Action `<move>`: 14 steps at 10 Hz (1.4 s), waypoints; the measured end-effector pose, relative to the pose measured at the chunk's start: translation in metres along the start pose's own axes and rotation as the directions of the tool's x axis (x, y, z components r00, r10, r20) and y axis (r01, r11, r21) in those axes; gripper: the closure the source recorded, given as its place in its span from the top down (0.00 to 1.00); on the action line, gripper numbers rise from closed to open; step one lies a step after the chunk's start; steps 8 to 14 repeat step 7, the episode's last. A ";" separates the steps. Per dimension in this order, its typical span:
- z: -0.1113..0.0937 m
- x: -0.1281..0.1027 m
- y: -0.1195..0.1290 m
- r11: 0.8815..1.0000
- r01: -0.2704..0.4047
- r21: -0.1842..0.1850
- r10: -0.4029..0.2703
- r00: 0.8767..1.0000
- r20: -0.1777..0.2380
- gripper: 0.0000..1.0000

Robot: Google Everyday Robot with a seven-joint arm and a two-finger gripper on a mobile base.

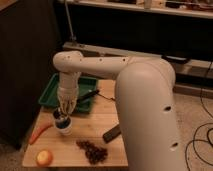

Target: Stack cups on top of each other

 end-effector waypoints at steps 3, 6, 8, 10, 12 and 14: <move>0.005 -0.002 -0.004 1.000 -0.005 0.006 0.005 1.000 -0.008 0.80; 0.002 -0.001 -0.009 0.999 -0.032 0.002 0.032 0.999 0.000 0.80; 0.002 -0.001 -0.011 0.999 -0.035 0.001 0.035 0.999 0.002 0.80; 0.002 -0.001 -0.011 0.999 -0.035 0.001 0.035 0.999 0.002 0.80; 0.002 -0.001 -0.011 0.999 -0.035 0.001 0.035 0.999 0.002 0.80; 0.002 -0.001 -0.011 0.999 -0.035 0.001 0.035 0.999 0.002 0.80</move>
